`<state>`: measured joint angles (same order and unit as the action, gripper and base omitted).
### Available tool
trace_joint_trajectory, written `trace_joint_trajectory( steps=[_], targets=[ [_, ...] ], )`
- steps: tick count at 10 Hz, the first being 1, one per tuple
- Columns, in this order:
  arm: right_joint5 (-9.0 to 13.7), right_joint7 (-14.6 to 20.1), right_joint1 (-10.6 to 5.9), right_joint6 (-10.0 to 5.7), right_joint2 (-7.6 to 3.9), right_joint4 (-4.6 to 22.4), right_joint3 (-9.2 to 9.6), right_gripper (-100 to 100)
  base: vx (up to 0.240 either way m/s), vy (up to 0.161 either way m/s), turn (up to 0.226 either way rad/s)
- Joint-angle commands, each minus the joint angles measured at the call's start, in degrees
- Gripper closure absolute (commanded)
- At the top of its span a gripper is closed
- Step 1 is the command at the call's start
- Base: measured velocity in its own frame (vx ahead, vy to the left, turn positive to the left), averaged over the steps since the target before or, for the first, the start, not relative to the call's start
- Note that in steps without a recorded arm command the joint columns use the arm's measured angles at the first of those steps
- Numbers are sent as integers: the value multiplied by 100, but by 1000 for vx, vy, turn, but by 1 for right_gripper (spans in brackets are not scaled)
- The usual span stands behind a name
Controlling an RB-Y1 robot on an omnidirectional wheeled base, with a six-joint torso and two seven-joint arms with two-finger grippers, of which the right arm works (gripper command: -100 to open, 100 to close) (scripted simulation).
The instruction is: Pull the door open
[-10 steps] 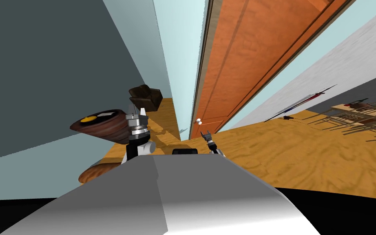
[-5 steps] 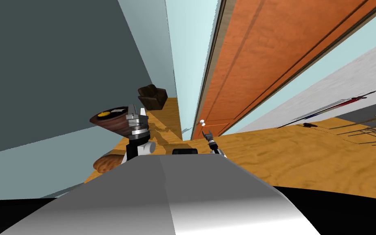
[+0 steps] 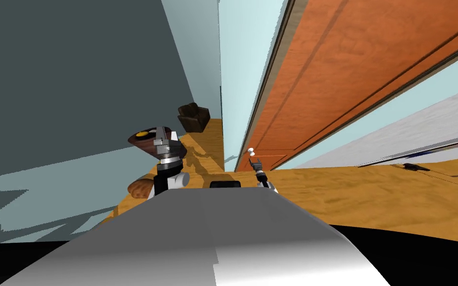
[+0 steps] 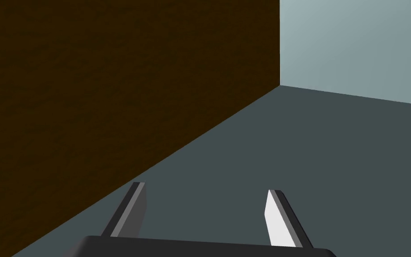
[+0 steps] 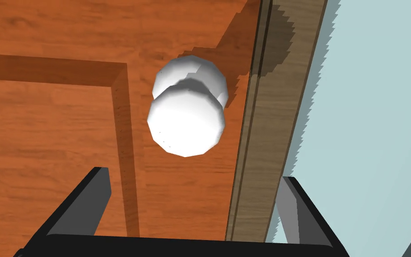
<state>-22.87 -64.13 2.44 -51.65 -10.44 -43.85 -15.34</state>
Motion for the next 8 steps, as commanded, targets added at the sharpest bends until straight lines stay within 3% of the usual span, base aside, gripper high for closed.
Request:
trace_joint_trajectory(
  steps=[1, 3, 7, 8],
  targets=[
    [138, -112, -85, 69, 2, 115, -229, -100, 44, -23, 393],
    [191, -154, -128, 82, -1, 181, -317, -100, 48, -33, 151],
    [461, -361, -342, 148, -17, 515, -757, -100, 42, -39, 275],
    [428, -348, -365, 123, -16, 541, -704, -100, 24, -27, 34]
  ],
)
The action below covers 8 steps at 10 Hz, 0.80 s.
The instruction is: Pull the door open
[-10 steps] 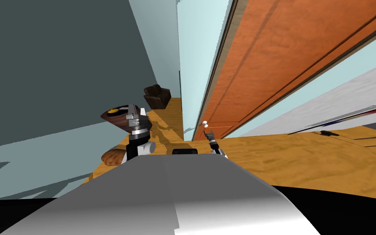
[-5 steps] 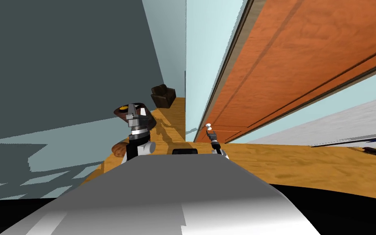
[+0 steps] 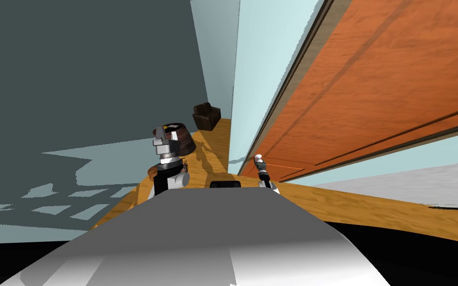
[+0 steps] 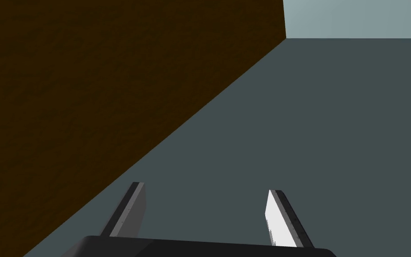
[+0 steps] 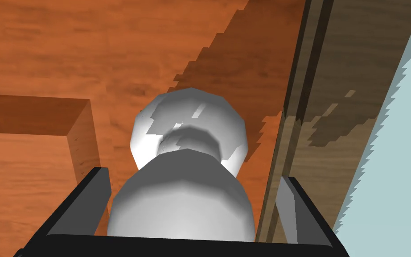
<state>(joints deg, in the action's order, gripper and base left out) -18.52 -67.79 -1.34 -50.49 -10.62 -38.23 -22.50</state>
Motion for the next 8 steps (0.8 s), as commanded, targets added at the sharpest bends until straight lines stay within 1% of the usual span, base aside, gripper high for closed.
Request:
trace_joint_trajectory(
  steps=[1, 6, 7, 8],
  targets=[
    [-8, 18, 13, 7, 1, -21, 12, 100, -3, 1, -37],
    [-8, 18, 13, 7, 1, -21, 12, 100, -1, 1, -2],
    [9, 178, 6, 15, -15, -23, 42, 100, -9, -1, -22],
    [17, 268, 3, 16, -16, -23, 63, 100, -20, 0, -25]
  ],
)
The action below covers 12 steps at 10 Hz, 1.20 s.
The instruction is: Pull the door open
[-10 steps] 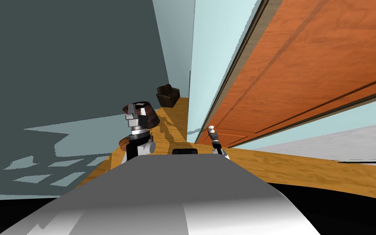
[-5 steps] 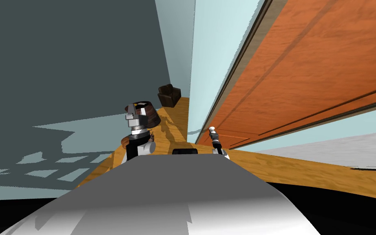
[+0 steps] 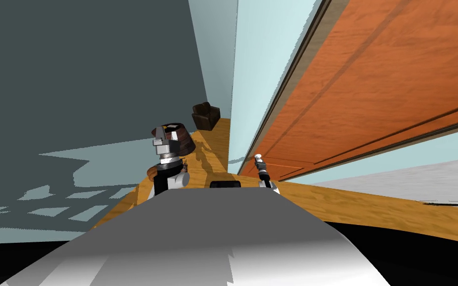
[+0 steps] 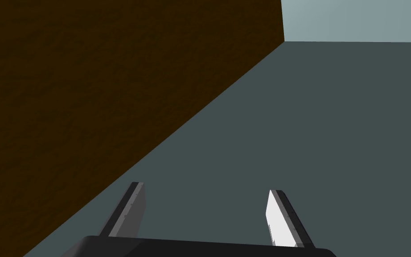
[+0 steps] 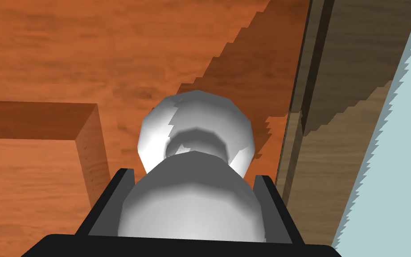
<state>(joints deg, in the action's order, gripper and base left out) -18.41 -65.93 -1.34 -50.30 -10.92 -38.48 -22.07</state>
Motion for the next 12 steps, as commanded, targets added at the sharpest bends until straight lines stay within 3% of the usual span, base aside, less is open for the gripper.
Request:
trace_joint_trajectory(
  steps=[1, 6, 12],
  targets=[
    [18, 225, -1, -1, 13, 1, 54, 100, -31, 5, -26],
    [57, 677, -16, 3, 9, -1, 161, 100, -26, 0, -20],
    [124, 1463, -41, 9, 0, -4, 344, 100, -28, 1, -27]
  ],
)
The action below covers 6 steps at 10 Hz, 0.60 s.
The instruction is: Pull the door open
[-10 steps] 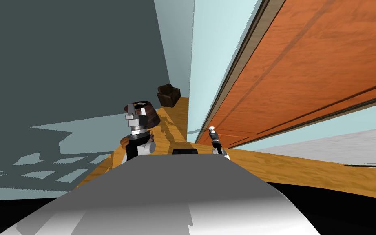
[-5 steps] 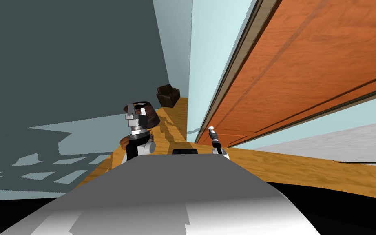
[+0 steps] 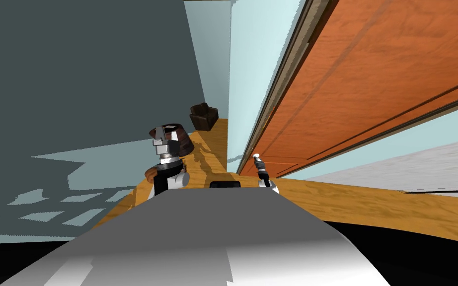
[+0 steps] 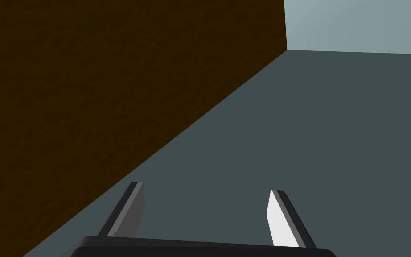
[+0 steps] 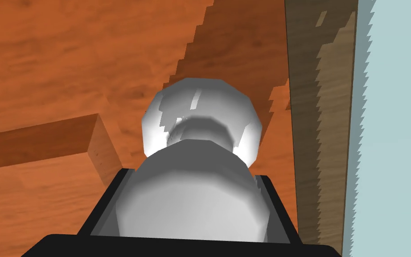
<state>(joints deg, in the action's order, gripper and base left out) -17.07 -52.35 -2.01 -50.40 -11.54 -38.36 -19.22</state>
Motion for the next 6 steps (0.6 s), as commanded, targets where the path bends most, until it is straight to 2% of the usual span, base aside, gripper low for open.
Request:
trace_joint_trajectory(
  steps=[1, 3, 5, 6],
  targets=[
    [3, 251, 21, 20, 61, -17, 93, 100, -30, -3, -31],
    [31, 589, 10, 22, 57, -18, 170, 100, -30, -3, -35],
    [31, 596, 10, 22, 57, -18, 170, 100, -16, -4, -7],
    [45, 768, 5, 23, 56, -19, 209, 100, -13, 2, -20]
  ],
)
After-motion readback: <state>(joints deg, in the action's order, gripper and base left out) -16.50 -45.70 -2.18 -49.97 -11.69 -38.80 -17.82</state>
